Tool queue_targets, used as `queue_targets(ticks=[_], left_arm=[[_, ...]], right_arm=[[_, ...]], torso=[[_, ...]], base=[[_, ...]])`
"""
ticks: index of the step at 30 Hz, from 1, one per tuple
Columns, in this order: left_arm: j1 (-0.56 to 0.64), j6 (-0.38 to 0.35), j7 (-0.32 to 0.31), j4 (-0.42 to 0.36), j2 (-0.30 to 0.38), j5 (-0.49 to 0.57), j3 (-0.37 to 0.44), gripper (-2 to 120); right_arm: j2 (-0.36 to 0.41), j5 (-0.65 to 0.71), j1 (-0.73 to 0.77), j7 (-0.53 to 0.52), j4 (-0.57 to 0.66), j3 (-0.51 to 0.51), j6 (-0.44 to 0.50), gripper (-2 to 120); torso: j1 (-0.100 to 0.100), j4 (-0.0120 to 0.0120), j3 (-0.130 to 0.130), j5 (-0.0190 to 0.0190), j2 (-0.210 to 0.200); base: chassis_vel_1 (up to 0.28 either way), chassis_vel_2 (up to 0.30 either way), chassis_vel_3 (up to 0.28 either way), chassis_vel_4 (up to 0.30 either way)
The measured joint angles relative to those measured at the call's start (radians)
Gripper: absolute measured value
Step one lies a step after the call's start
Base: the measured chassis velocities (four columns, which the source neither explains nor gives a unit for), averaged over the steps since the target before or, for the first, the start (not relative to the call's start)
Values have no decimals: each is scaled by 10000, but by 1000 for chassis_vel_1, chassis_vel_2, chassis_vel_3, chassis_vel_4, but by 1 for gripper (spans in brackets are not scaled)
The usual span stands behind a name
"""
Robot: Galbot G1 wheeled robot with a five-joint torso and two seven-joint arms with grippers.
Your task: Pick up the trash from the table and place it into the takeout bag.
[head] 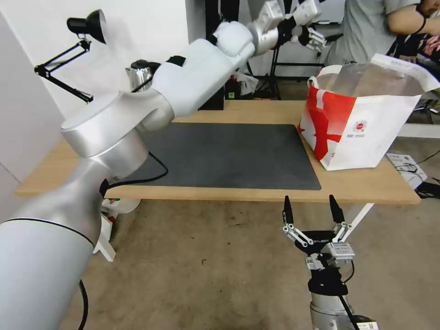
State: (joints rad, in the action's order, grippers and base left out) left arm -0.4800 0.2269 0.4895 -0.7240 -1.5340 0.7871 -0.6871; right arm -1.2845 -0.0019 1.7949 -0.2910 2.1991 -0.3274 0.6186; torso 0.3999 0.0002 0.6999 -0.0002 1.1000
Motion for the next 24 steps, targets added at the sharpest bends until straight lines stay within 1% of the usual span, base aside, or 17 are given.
queue_targets(ticks=[3, 4, 7, 9, 11, 12, 14, 18, 21, 24], left_arm=[[223, -264, -45, -407, 372, 354, -161, 100], [223, -264, -45, -407, 372, 354, -161, 100], [414, -385, -38, -602, 689, 715, -307, 100], [458, -425, -32, -663, 753, 846, -342, 100], [648, -598, -27, -852, 890, 1297, -420, 100], [648, -598, -27, -852, 890, 1297, -420, 100], [791, -749, 6, -983, 957, 1627, -516, 100], [1009, -1038, 55, -1218, 1036, 2239, -634, 100], [1152, -1185, 67, -1345, 1131, 2430, -660, 100], [1409, -1468, -63, -1772, 1480, 3134, -687, 100]], right_arm=[[0, 0, 0, 0, 0, 0, 0, 100], [0, 0, 0, 0, 0, 0, 0, 100], [0, 0, 0, 0, 0, 0, 0, 100], [0, 0, 0, 0, 0, 0, 0, 100], [0, 0, 0, 0, 0, 0, 0, 100], [0, 0, 0, 0, 0, 0, 0, 100], [0, 0, 0, 1, 0, 0, 0, 100], [0, 0, 0, 0, 0, 0, 0, 100], [0, 0, 0, 0, 0, 0, 0, 100], [0, 0, -1, 0, 0, 0, 0, 100]], torso=[[1, -2, 1, 0, -1], [1, -2, 1, 0, -1], [1, 0, 1, 0, -1], [1, 1, 1, 0, -1], [1, 0, 1, -1, -1], [1, 0, 1, -1, -1], [1, -3, 1, 4, 0], [1, -3, 1, 2, -1], [1, -5, 1, 3, -1], [1, -3, 1, 1, -1]], base=[[0, 0, 0, 0], [0, 0, 0, 0], [0, 0, 0, 0], [0, 0, 0, 0], [0, 0, 0, 0], [0, 0, 0, 0], [0, 0, 0, 0], [0, 0, 0, 0], [0, 0, 0, 0], [0, 0, 0, 0]])
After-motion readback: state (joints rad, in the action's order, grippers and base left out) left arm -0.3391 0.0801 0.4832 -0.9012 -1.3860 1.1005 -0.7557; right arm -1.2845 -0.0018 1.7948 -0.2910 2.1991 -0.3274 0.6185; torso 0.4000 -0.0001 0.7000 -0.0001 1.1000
